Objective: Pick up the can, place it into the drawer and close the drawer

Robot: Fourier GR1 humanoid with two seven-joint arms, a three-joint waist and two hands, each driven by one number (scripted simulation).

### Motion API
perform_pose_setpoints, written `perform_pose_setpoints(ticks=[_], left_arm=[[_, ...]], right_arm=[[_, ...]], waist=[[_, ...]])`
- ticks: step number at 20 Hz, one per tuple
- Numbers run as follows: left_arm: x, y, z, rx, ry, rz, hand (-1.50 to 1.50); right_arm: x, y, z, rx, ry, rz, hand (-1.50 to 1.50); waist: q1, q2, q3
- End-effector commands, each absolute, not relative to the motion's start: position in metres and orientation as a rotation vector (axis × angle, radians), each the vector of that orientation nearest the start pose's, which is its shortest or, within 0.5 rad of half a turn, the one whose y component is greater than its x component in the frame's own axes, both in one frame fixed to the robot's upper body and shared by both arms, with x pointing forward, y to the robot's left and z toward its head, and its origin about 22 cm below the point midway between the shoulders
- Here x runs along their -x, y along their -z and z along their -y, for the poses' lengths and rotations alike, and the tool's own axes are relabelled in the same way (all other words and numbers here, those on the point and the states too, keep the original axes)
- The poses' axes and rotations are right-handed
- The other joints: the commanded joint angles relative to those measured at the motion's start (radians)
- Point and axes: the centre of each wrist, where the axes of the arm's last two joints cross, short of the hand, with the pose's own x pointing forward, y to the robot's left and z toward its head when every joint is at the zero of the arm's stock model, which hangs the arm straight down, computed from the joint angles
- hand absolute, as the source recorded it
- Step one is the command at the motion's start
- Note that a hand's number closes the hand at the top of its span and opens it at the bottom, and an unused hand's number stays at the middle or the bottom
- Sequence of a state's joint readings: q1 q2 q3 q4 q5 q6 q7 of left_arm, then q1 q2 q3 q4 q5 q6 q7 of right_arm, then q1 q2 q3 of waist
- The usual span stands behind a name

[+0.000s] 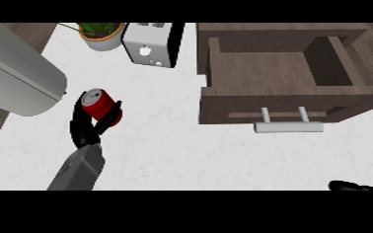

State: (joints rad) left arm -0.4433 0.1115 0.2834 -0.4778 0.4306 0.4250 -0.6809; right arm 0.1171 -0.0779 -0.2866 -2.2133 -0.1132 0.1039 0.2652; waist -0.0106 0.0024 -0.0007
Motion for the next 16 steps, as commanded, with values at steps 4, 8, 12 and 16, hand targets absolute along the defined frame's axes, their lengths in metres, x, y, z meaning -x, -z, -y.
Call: perform_pose_setpoints(ticks=[4, 8, 12, 16], left_arm=[[-0.306, 0.124, -0.264, -0.427, -0.583, 1.505, 1.5], [-0.318, 0.108, -0.294, -0.438, -0.553, 1.538, 1.5], [-0.335, 0.102, -0.236, -0.241, -0.421, 1.585, 1.5], [-0.338, 0.101, -0.216, 0.013, -0.153, 1.594, 1.5]], right_arm=[[-0.191, -0.141, 0.297, 0.221, 0.055, 1.845, -1.5], [-0.16, -0.152, 0.307, 0.234, 0.042, 1.882, -1.5], [-0.169, -0.143, 0.302, 0.234, 0.068, 1.869, -1.5], [-0.164, -0.14, 0.299, 0.224, 0.03, 1.869, -1.5]], waist=[[-0.004, 0.004, -0.001], [-0.013, 0.003, -0.001], [-0.005, -0.001, 0.0], [-0.022, 0.001, -0.001]])
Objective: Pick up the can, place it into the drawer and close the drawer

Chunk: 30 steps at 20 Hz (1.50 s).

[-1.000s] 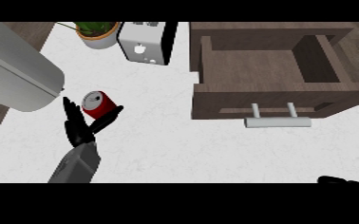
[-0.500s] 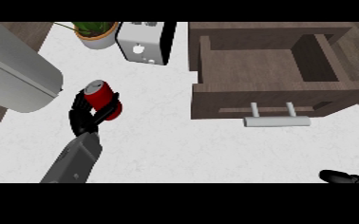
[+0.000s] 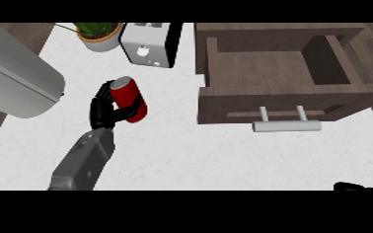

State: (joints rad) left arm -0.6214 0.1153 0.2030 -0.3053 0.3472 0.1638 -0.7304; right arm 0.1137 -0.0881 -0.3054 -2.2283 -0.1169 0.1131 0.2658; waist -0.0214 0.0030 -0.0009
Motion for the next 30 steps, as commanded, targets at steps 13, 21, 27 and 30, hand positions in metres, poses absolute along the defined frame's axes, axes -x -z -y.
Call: perform_pose_setpoints(ticks=[13, 21, 27, 30], left_arm=[[-0.386, 0.019, -0.163, 0.119, 0.042, 1.692, 1.5], [-0.404, -0.08, -0.125, 0.187, 0.071, 1.692, 1.5], [-0.403, -0.149, -0.083, 0.2, 0.089, 1.719, 1.5], [-0.408, -0.177, -0.056, 0.169, 0.132, 1.721, 1.5]], right_arm=[[-0.167, -0.147, 0.312, 0.283, 0.063, 1.868, -1.5], [-0.153, -0.153, 0.303, 0.316, 0.07, 1.864, -1.5], [-0.167, -0.152, 0.3, 0.304, 0.048, 1.866, -1.5], [-0.169, -0.153, 0.293, 0.278, 0.05, 1.875, -1.5]], waist=[[0.025, -0.009, 0.002], [0.03, -0.013, 0.002], [0.023, -0.007, 0.001], [0.01, -0.003, 0.001]])
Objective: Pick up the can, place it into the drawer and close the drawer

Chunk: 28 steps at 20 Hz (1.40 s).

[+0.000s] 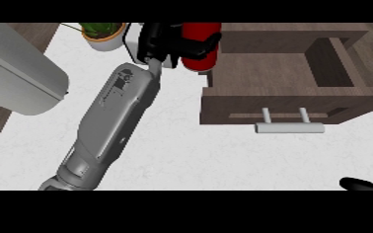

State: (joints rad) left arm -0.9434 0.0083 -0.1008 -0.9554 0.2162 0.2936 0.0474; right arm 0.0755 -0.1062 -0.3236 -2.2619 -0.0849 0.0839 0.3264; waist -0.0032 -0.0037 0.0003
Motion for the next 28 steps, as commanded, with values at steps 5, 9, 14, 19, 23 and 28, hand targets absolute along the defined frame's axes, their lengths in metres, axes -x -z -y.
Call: perform_pose_setpoints(ticks=[5, 9, 14, 19, 23, 28], left_arm=[[-0.41, -0.221, -0.041, 0.159, 0.155, 1.73, 1.5], [-0.417, -0.241, -0.019, 0.131, 0.188, 1.702, 1.5], [-0.426, -0.256, -0.002, 0.095, 0.196, 1.697, 1.5], [-0.427, -0.261, 0.011, 0.085, 0.215, 1.67, 1.5], [-0.433, -0.244, 0.01, 0.02, 0.229, 1.681, 1.5], [-0.433, -0.246, 0.016, -0.04, 0.209, 1.703, 1.5]], right_arm=[[-0.168, -0.148, 0.305, 0.286, 0.063, 1.894, -1.5], [-0.163, -0.158, 0.302, 0.299, 0.073, 1.885, -1.5], [-0.174, -0.161, 0.29, 0.254, 0.039, 1.908, -1.5], [-0.181, -0.15, 0.306, 0.272, 0.063, 1.892, -1.5], [-0.181, -0.176, 0.301, 0.253, 0.042, 1.907, -1.5], [-0.181, -0.167, 0.303, 0.254, 0.029, 1.9, -1.5]], waist=[[-0.007, 0.003, 0.0], [-0.023, 0.005, 0.0], [-0.038, 0.011, 0.001], [-0.051, 0.014, 0.002], [-0.061, 0.018, 0.001], [-0.082, 0.021, 0.002]])
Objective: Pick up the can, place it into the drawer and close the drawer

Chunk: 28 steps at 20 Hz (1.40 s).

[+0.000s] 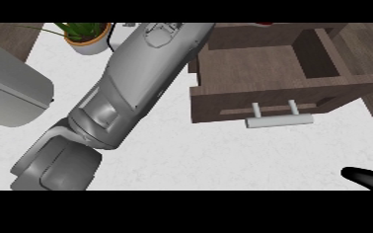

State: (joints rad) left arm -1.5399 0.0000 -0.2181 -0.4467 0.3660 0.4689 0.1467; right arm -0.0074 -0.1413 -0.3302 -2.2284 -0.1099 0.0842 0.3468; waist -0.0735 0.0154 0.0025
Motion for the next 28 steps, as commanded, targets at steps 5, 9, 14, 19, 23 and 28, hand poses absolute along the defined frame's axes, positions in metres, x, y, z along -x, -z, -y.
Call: perform_pose_setpoints(ticks=[5, 9, 14, 19, 23, 28], left_arm=[[-0.431, -0.254, 0.023, -0.114, 0.146, 1.703, -1.5], [-0.433, -0.249, 0.022, -0.141, 0.112, 1.706, -1.5], [-0.434, -0.24, 0.018, -0.148, 0.069, 1.724, -1.5], [-0.437, -0.243, 0.016, -0.111, 0.05, 1.705, -1.5], [-0.435, -0.258, 0.021, -0.053, 0.011, 1.714, -1.5], [-0.434, -0.258, 0.021, -0.015, -0.024, 1.709, -1.5]], right_arm=[[-0.197, -0.171, 0.291, 0.213, -0.009, 1.91, -1.5], [-0.195, -0.168, 0.296, 0.252, -0.006, 1.91, -1.5], [-0.195, -0.182, 0.293, 0.333, -0.135, 1.946, -1.5], [-0.201, -0.183, 0.284, 0.405, -0.275, 2.007, -1.5], [-0.21, -0.192, 0.279, 0.522, -0.424, 2.023, -1.5], [-0.241, -0.177, 0.259, 0.653, -0.595, 1.965, -1.5]], waist=[[-0.033, 0.01, 0.001], [-0.029, 0.007, 0.001], [-0.038, 0.012, 0.001], [-0.03, 0.016, 0.001], [-0.022, 0.017, 0.0], [0.008, 0.016, 0.0]])
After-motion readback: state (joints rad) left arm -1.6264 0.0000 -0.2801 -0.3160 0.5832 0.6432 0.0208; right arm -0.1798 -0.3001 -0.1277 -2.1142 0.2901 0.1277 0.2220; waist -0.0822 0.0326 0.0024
